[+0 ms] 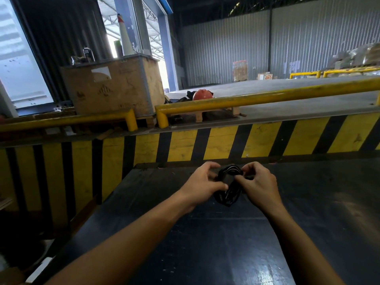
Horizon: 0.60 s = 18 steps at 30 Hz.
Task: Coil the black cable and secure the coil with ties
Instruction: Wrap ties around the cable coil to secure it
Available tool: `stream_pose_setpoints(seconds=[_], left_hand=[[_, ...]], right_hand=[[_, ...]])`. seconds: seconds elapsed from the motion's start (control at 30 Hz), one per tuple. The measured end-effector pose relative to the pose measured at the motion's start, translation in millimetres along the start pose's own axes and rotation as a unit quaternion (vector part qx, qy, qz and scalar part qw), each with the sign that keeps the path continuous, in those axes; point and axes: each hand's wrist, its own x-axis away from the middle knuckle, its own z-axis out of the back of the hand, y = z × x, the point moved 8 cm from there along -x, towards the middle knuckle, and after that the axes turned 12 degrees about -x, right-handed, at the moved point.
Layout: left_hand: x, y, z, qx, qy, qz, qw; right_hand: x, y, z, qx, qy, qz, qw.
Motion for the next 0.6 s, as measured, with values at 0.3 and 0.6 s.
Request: stream_pose_setpoints(seconds=[0.3,0.6], left_hand=[[-0.1,-15.9,-8.7,0.128,0.062,-0.010,0.990],[-5.9,-18.7,-11.4,0.112,0.116,-0.008,0.987]], right_hand=[[-2.6,9.1,2.5,0.022,0.004,-0.003,1.000],[5.5,-7.4,-9.5,0.109,-0.031,0.087,0.990]])
